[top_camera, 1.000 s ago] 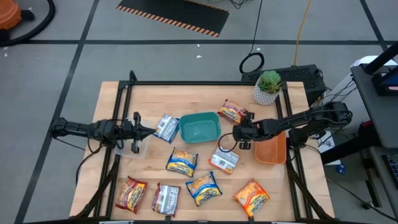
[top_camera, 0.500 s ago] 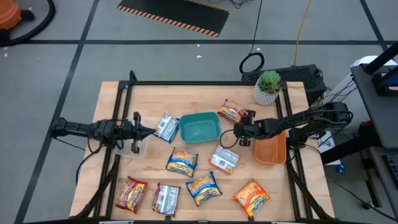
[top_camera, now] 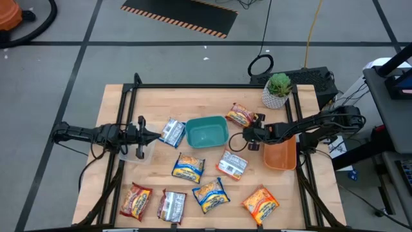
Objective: Sort Maruchan noodles
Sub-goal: Put the top red noodle pack into the transparent bin
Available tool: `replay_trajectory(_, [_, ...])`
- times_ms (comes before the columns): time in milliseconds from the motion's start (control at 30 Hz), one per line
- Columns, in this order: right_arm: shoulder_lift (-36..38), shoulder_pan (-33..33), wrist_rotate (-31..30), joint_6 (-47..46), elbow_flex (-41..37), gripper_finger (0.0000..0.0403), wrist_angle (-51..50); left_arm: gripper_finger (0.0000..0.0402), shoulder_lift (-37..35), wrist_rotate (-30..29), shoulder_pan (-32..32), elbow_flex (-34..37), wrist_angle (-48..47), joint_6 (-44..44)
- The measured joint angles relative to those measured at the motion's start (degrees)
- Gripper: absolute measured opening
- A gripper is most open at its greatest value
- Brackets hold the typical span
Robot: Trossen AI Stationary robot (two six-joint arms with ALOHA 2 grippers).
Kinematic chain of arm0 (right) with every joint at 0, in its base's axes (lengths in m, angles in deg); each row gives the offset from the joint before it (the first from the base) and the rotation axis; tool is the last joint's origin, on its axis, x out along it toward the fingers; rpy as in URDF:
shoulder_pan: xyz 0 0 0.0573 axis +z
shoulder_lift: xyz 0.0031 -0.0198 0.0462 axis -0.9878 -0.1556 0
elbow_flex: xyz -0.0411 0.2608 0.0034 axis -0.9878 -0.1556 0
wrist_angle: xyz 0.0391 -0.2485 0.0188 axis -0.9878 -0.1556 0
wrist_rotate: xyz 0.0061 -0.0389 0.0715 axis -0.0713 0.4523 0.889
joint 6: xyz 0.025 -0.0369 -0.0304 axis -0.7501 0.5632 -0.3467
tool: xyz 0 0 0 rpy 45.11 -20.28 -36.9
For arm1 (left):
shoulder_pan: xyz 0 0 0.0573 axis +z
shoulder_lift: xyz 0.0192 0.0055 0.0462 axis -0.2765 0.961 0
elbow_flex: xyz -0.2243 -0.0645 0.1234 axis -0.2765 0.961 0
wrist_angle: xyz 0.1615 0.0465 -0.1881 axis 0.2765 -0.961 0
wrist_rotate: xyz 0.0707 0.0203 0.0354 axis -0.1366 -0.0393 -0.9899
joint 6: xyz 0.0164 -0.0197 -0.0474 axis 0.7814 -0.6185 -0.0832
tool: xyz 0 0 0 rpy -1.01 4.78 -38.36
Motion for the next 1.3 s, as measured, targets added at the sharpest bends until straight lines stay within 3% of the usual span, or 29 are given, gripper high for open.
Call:
replay_trajectory(267, [0.00,0.00,0.06,1.25,0.00,0.0006,3.30,0.0005,0.00,-0.01,0.00,0.00,0.00,1.17])
replay_trajectory(533, [0.53,0.25,-2.14,3.60,0.64,0.0002,4.27,0.0005,0.00,-0.01,0.00,0.00,-0.01,1.33])
replay_trajectory(833, [4.15,2.69,-18.61,4.58,4.26,0.0000,3.87,0.0005,0.02,-0.02,-0.11,0.00,-0.01,-1.39])
replay_trajectory(967, [5.65,3.15,-22.70,6.79,5.70,0.0000,4.15,0.0005,0.34,0.00,-1.00,0.00,0.02,-4.96])
replay_trajectory(1300, [7.10,3.19,-25.70,11.91,8.56,0.0000,4.55,0.0005,2.15,-3.92,-5.68,0.00,0.69,-7.77])
